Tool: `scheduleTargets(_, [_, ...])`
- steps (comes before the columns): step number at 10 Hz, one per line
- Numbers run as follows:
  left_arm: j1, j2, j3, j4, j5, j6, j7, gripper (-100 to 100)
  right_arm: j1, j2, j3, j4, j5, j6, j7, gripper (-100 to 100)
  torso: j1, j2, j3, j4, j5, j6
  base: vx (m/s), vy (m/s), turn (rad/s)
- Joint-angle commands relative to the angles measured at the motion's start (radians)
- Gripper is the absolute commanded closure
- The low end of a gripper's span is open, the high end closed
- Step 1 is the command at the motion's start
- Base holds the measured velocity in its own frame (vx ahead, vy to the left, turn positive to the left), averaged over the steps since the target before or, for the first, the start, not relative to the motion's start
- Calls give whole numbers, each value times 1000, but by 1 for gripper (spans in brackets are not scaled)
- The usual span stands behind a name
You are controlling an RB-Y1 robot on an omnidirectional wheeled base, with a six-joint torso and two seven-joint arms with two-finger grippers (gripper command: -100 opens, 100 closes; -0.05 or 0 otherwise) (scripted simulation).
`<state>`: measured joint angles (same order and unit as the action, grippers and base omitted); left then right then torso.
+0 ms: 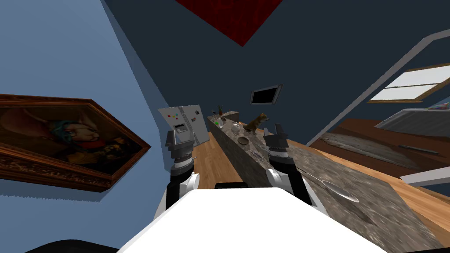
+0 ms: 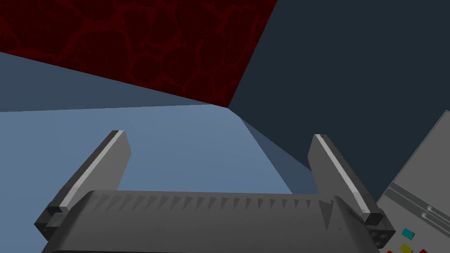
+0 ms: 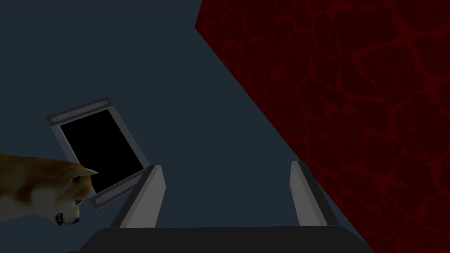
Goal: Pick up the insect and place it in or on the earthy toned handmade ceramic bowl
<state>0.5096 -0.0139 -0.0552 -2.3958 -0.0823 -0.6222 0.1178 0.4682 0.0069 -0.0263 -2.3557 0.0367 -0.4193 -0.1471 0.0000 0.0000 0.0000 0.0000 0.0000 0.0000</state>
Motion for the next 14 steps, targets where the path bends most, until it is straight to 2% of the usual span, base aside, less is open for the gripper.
scheduleTargets(1, [0,0,0,0,0,0,0,0,-7,-41,5,9,2,3,5,-100,0,0,0,0,0,0,-11,20,57])
scheduleTargets(4, [0,0,0,0,0,0,0,0,-37,-132,21,43,10,12,27,-100,4,2,1,0,1,0,-39,65,84])
scheduleTargets(7, [0,0,0,0,0,0,0,0,-86,-223,47,94,22,26,61,-100,6,2,2,1,2,0,-19,84,132])
scheduleTargets(14, [0,0,0,0,0,0,0,0,-86,-226,47,94,22,26,61,-100,0,0,0,0,0,0,3,3,11])
